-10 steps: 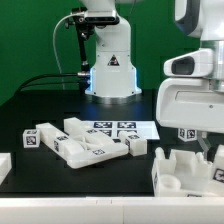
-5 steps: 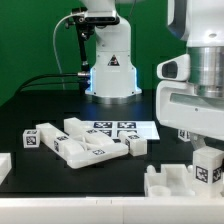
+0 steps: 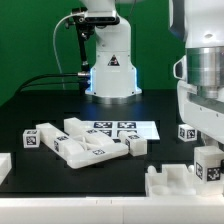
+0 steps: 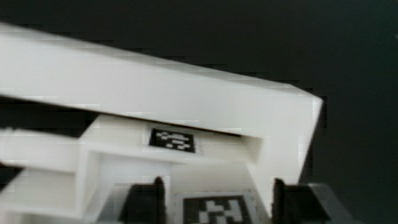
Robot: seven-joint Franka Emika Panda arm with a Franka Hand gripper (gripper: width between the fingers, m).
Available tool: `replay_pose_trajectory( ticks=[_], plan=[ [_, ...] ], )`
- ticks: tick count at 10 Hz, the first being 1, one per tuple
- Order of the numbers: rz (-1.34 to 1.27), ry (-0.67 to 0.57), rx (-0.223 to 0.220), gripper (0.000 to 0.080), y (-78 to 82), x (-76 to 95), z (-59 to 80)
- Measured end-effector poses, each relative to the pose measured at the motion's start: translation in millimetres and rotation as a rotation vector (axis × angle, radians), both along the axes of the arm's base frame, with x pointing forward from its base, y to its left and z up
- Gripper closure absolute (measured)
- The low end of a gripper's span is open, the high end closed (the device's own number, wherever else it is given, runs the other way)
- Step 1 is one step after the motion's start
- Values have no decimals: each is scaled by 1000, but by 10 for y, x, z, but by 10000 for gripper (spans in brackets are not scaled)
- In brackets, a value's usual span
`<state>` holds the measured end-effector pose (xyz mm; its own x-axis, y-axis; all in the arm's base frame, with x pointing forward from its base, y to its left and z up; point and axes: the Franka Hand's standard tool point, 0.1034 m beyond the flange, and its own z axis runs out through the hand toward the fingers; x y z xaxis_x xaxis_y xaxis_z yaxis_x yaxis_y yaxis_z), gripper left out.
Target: Assemble chair
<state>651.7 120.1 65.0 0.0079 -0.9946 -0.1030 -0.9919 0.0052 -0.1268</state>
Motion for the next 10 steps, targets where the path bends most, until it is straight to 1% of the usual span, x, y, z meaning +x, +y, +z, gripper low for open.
replay_pose_trajectory(
  ticks=[2,3,5,6,7,8,9,10],
  plan=[
    [-208,14,47,512,26,19,-3],
    [-306,26,59,512,42,26,-22],
    [-431,38,73,512,58,25,-46],
    [-460,42,77,512,78,18,-52],
    [-433,40,73,512,78,16,-54],
    [-432,40,73,447,79,15,-55],
    [-429,40,72,447,80,14,-55],
    [-428,40,72,283,80,14,-55]
  ],
)
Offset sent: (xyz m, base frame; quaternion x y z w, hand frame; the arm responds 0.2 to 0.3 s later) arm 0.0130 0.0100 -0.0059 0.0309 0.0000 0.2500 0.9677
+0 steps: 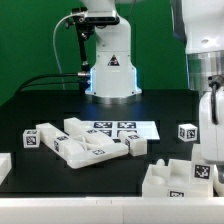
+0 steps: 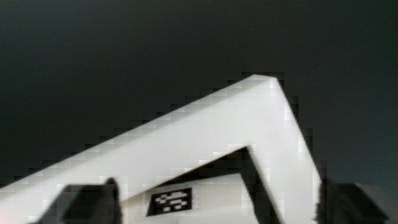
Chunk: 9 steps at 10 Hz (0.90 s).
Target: Assemble chair
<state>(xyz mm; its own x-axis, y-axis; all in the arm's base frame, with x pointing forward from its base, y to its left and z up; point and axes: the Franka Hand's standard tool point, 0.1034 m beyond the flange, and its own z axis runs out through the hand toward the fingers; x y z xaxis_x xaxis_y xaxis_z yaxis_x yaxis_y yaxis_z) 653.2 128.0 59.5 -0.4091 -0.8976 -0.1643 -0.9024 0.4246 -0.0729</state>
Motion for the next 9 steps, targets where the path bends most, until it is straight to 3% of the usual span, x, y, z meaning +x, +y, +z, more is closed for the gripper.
replay_pose_trajectory(
  ticks=[1,4,9],
  plan=[
    [3,-1,0,178,5,0,4],
    [146,-33,3,151,75,-101,319],
    [174,-29,-3,151,44,-121,301]
  ],
)
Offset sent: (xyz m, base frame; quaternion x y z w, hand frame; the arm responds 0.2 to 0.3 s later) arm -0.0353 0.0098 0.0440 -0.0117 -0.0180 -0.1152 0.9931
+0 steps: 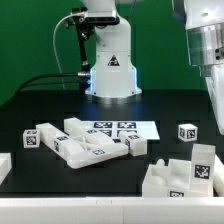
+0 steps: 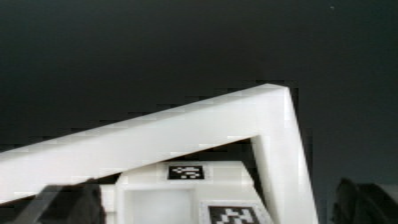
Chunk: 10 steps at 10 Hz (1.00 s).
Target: Assemble chair
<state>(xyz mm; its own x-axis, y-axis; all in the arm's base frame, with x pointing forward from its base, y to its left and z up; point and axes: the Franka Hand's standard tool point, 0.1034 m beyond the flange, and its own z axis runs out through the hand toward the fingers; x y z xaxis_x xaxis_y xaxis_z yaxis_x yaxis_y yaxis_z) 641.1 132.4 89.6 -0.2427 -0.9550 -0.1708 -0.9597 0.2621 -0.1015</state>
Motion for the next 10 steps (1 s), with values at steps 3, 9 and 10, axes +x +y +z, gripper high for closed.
replay_pose_trajectory(
  ticks=[3,9,10],
  plan=[
    [99,-23,-16,151,-26,-159,22],
    [222,-28,-28,151,4,-357,80],
    [297,-38,-39,151,2,-357,79]
  ],
)
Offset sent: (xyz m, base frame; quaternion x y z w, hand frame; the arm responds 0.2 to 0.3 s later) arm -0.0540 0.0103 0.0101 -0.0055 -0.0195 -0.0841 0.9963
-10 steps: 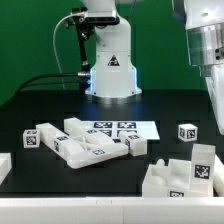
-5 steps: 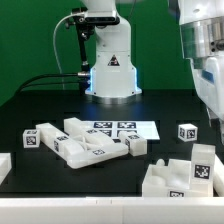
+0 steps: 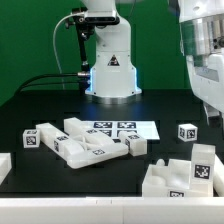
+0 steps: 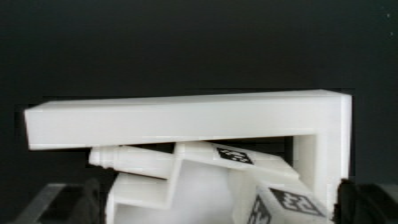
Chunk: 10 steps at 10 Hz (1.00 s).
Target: Assemble chair
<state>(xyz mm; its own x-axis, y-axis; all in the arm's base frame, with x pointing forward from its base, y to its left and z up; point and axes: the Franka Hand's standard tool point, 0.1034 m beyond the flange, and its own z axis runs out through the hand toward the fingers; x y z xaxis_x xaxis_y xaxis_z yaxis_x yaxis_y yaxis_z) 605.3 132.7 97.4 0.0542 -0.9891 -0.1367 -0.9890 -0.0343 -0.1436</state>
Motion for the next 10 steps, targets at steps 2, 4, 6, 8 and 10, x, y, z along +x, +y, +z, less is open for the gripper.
replay_pose_trajectory(
  ticks=[2,4,6,8,10],
  plan=[
    [224,-28,-30,151,-54,-43,9],
    [434,-46,-59,151,-106,-149,16],
    [555,-54,-89,151,-93,-158,2],
    [660,-68,-103,151,-105,-158,-3],
    [851,-85,-132,151,-147,-218,-57]
  ],
)
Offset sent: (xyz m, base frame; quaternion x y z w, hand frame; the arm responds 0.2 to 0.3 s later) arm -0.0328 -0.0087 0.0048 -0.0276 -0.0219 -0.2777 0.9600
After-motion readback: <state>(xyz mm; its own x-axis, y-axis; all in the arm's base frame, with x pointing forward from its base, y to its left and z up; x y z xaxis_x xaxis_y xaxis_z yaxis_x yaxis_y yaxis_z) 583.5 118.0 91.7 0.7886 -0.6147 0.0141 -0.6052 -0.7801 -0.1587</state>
